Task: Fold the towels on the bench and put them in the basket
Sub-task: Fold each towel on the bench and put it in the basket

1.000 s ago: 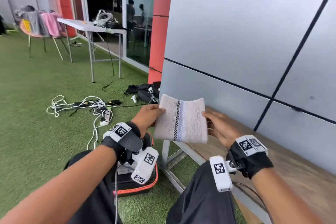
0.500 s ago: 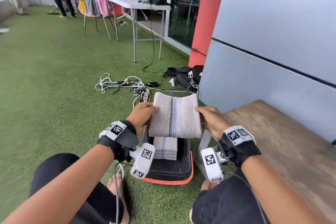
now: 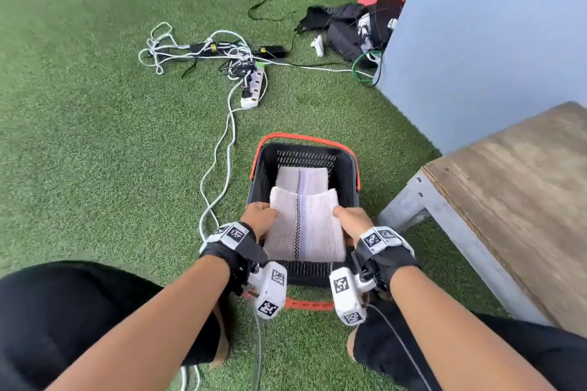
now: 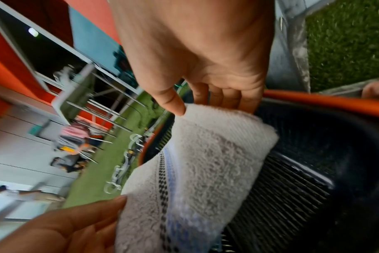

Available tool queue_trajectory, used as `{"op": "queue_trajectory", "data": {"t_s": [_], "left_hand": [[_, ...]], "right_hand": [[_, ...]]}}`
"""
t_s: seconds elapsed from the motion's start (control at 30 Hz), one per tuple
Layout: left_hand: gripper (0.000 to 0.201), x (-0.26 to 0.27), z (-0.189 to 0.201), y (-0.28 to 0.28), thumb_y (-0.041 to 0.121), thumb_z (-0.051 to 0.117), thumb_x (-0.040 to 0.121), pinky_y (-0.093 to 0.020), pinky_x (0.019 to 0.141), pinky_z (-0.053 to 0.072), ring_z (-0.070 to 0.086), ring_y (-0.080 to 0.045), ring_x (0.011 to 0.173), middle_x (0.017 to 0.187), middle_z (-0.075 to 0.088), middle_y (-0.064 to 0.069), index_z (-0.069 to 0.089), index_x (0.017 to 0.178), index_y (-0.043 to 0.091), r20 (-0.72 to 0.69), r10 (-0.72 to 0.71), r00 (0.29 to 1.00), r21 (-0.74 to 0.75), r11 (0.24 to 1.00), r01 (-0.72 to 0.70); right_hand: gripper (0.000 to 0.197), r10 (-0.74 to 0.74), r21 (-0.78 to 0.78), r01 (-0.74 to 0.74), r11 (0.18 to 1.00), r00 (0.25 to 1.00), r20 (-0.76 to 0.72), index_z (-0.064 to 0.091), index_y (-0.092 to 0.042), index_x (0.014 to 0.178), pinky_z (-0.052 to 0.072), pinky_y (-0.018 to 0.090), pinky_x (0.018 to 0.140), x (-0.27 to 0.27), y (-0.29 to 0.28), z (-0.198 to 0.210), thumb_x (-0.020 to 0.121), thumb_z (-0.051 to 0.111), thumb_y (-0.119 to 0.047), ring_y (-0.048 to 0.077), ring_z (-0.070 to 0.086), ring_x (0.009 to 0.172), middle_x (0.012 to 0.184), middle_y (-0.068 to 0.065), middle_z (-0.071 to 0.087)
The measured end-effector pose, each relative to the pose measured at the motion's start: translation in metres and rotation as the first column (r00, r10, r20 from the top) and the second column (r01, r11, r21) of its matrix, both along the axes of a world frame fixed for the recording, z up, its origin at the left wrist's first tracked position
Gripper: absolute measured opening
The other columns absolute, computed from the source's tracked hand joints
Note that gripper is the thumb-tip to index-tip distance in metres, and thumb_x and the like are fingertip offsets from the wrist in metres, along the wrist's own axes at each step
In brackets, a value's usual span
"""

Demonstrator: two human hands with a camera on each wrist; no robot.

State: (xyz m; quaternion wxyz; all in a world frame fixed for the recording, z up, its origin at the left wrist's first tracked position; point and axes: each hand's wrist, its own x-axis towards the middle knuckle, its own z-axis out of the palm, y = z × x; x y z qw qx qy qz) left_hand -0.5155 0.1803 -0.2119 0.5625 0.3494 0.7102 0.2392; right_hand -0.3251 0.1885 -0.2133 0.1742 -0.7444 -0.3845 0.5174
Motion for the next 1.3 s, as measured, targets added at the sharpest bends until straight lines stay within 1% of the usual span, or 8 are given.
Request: {"op": "queue_trajectory", "data": {"t_s": [0.27, 0.4, 0.6, 0.87, 1.0, 1.07, 1.17, 1.3], "left_hand": [[0.028, 0.001, -0.081, 0.079, 0.005, 0.047, 0.088, -0.022, 0.068, 0.045, 0.058, -0.021, 0.085, 0.103, 0.064, -0.014, 0.062, 0.111, 0.004, -0.136, -0.019, 0.990, 0.059, 0.998, 0.027], [0.027, 0.006, -0.100, 0.117, 0.004, 0.046, 0.088, -0.006, 0.037, 0.033, 0.045, -0.004, 0.058, 0.080, 0.058, -0.001, 0.063, 0.109, 0.008, -0.166, 0.018, 0.986, 0.179, 0.984, 0.012], [0.022, 0.014, -0.126, 0.137, -0.002, 0.043, 0.086, -0.011, 0.038, 0.033, 0.045, -0.008, 0.052, 0.061, 0.053, 0.004, 0.061, 0.085, 0.011, -0.120, 0.048, 0.992, 0.219, 0.976, -0.021], [0.028, 0.013, -0.144, 0.135, 0.010, 0.043, 0.094, -0.011, 0.036, 0.034, 0.046, -0.009, 0.053, 0.087, 0.060, -0.009, 0.056, 0.118, 0.002, -0.156, 0.063, 0.986, 0.157, 0.987, -0.039], [0.050, 0.019, -0.140, 0.128, 0.009, 0.041, 0.094, -0.022, 0.076, 0.051, 0.062, -0.022, 0.084, 0.114, 0.059, -0.010, 0.029, 0.142, 0.005, -0.235, 0.004, 0.972, 0.217, 0.975, 0.048], [0.057, 0.024, -0.143, 0.126, 0.009, 0.043, 0.093, -0.031, 0.110, 0.027, 0.040, -0.029, 0.130, 0.146, 0.034, -0.015, 0.022, 0.145, 0.005, -0.360, -0.085, 0.929, 0.320, 0.924, 0.208], [0.057, 0.027, -0.154, 0.132, 0.016, 0.039, 0.095, -0.038, 0.118, 0.008, 0.006, -0.024, 0.145, 0.157, 0.010, -0.009, 0.018, 0.148, 0.008, -0.554, -0.182, 0.813, 0.360, 0.828, 0.431], [0.055, 0.027, -0.173, 0.140, 0.030, 0.026, 0.099, -0.041, 0.116, 0.008, -0.001, -0.015, 0.145, 0.159, -0.001, 0.001, 0.010, 0.150, 0.018, -0.682, -0.253, 0.686, 0.234, 0.814, 0.532]], "right_hand": [[0.025, 0.075, 0.036, -0.079, 0.996, 0.992, 0.098, 0.045, -0.009, 0.063, 0.029, 0.031, 0.062, -0.010, 0.081, -0.079, 0.086, 0.047, -0.018, 0.021, 0.044, 0.067, 0.068, 0.013, 0.045], [0.021, 0.039, 0.143, -0.057, 0.988, 0.992, 0.121, 0.045, -0.011, 0.067, 0.025, 0.032, 0.060, -0.010, 0.115, -0.094, 0.086, 0.047, -0.019, 0.020, 0.037, 0.061, 0.063, 0.009, 0.038], [0.018, -0.023, 0.191, -0.003, 0.982, 0.991, 0.134, 0.051, -0.010, 0.070, 0.024, 0.031, 0.060, -0.008, 0.135, -0.111, 0.085, 0.048, -0.018, 0.019, 0.037, 0.063, 0.067, 0.012, 0.040], [0.035, -0.057, 0.206, 0.022, 0.978, 0.985, 0.166, 0.038, -0.015, 0.057, 0.026, 0.022, 0.041, -0.008, 0.131, -0.120, 0.090, 0.046, -0.016, 0.017, 0.036, 0.051, 0.055, 0.000, 0.037], [0.033, -0.134, 0.244, 0.076, 0.967, 0.963, 0.233, 0.050, -0.007, 0.119, 0.036, 0.026, 0.075, -0.019, 0.128, -0.119, 0.089, 0.048, -0.018, 0.030, 0.053, 0.100, 0.111, 0.012, 0.054], [0.048, -0.122, 0.384, -0.052, 0.922, 0.901, 0.416, 0.040, -0.009, 0.132, 0.035, 0.034, 0.089, -0.029, 0.125, -0.118, 0.086, 0.050, -0.018, 0.031, 0.043, 0.116, 0.130, 0.015, 0.041], [0.050, -0.007, 0.480, -0.424, 0.768, 0.744, 0.668, 0.043, -0.011, 0.132, 0.033, 0.042, 0.100, -0.046, 0.119, -0.122, 0.084, 0.051, -0.020, 0.030, 0.036, 0.127, 0.139, 0.013, 0.039], [0.052, 0.050, 0.377, -0.534, 0.756, 0.622, 0.781, 0.042, -0.010, 0.134, 0.028, 0.045, 0.107, -0.044, 0.120, -0.151, 0.085, 0.043, -0.026, 0.024, 0.028, 0.138, 0.147, 0.008, 0.036]]}}
